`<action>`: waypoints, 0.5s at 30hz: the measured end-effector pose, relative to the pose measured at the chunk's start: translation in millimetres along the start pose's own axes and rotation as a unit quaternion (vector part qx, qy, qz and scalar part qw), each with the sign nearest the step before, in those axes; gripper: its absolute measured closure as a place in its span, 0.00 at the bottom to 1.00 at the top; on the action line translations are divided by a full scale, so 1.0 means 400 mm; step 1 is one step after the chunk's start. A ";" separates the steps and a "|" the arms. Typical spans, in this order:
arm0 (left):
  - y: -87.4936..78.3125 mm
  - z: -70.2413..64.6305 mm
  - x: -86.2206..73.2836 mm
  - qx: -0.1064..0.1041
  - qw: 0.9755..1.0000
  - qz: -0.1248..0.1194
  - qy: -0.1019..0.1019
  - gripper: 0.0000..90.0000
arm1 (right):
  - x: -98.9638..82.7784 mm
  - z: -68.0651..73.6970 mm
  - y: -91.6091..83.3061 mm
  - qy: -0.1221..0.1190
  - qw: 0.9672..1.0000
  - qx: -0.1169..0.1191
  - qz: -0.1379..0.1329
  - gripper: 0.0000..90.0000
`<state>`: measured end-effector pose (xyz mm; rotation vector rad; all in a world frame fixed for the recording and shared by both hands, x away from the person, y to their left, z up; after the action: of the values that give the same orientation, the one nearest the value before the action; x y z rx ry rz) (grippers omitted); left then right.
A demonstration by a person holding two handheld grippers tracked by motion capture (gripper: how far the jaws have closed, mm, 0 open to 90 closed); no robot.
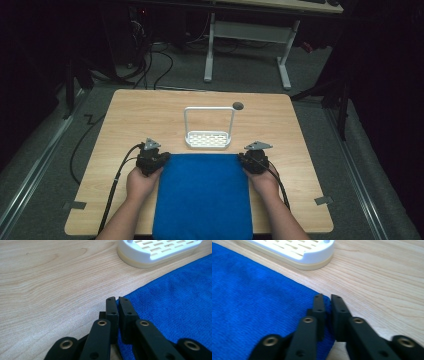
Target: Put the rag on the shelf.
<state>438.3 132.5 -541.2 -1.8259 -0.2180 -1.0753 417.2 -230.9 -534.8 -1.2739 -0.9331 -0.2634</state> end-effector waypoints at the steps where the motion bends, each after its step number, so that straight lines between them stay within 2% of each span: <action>1: 0.000 -0.001 0.000 0.002 1.000 0.000 0.001 0.97 | 0.000 0.001 0.000 0.003 1.000 0.000 0.000 0.97; 3: -0.001 -0.002 -0.001 0.001 1.000 0.000 0.004 0.97 | 0.000 0.003 -0.004 0.005 1.000 -0.001 0.000 0.98; 5: -0.005 -0.004 -0.002 0.000 1.000 -0.006 0.006 0.97 | -0.002 0.010 -0.016 -0.004 1.000 -0.008 -0.016 0.98; 9: -0.029 -0.019 -0.012 -0.001 0.999 -0.042 0.029 0.97 | -0.009 0.028 -0.046 -0.003 0.998 -0.013 -0.055 0.98; 11: -0.033 -0.015 -0.013 -0.013 0.999 -0.036 0.012 0.97 | -0.008 0.034 -0.059 -0.006 0.997 -0.016 -0.069 0.98; 13: -0.038 -0.018 -0.016 -0.007 0.999 -0.044 0.012 0.98 | -0.007 0.037 -0.071 -0.001 0.997 -0.011 -0.080 0.98; 14: -0.052 -0.028 -0.020 -0.003 0.998 -0.063 0.015 0.98 | -0.009 0.036 -0.076 -0.003 0.996 -0.008 -0.085 0.98; 15: -0.058 -0.033 -0.020 -0.003 0.997 -0.069 0.019 0.98 | -0.012 0.036 -0.083 0.004 0.996 -0.005 -0.092 0.98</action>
<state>412.9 136.4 -530.4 -1.8154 -0.3227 -1.2052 386.4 -230.1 -515.0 -1.1967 -1.0442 -0.4167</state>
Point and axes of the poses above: each handheld gripper's, and its own axes: y roughly forward along the jaws, x roughly out of its top, z roughly to its left, the point moved 1 cm from there along y, roughly forward along the jaws
